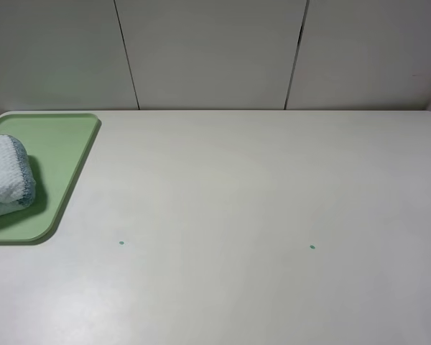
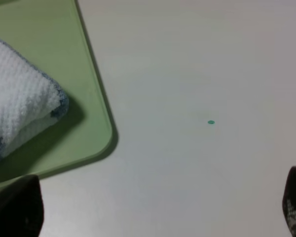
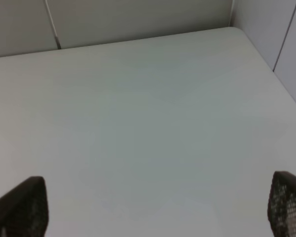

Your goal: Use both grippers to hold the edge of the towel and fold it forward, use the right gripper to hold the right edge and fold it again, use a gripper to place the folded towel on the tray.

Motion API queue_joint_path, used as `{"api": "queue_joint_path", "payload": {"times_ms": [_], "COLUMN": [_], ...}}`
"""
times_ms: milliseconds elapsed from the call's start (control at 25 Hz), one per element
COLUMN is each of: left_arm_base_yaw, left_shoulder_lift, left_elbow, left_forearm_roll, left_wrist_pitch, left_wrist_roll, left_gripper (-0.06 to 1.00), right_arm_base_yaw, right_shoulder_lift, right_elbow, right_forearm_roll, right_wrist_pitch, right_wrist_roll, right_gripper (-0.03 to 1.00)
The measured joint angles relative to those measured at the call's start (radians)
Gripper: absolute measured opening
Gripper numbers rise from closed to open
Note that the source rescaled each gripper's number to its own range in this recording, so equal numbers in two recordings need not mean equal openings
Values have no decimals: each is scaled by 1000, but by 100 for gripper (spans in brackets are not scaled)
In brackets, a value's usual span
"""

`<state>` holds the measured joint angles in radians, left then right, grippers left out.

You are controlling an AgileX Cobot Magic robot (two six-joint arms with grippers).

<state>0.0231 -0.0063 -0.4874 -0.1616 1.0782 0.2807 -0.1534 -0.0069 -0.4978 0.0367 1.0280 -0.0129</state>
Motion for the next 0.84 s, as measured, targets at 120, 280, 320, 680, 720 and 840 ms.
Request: {"api": "queue_joint_path", "payload": {"times_ms": [120,280,320,680,720,840], "left_arm_base_yaw": [0,0,0,0,0,0], "left_shoulder_lift": [0,0,0,0,0,0], "left_elbow": [0,0,0,0,0,0], "left_forearm_roll": [1,2,2,2,2,2], "left_wrist_pitch": [-1,-2,-2,-2,-2,-2], "left_wrist_roll": [1,4,4,5,7,7], "left_gripper": [100,100,100,100,100,100], "right_arm_base_yaw": [0,0,0,0,0,0], "right_shoulder_lift": [0,0,0,0,0,0], "right_elbow": [0,0,0,0,0,0], "right_forearm_roll": [0,0,0,0,0,0], "right_wrist_pitch": [0,0,0,0,0,0], "right_wrist_roll": [0,0,0,0,0,0], "right_gripper": [100,100,100,100,100,100]}}
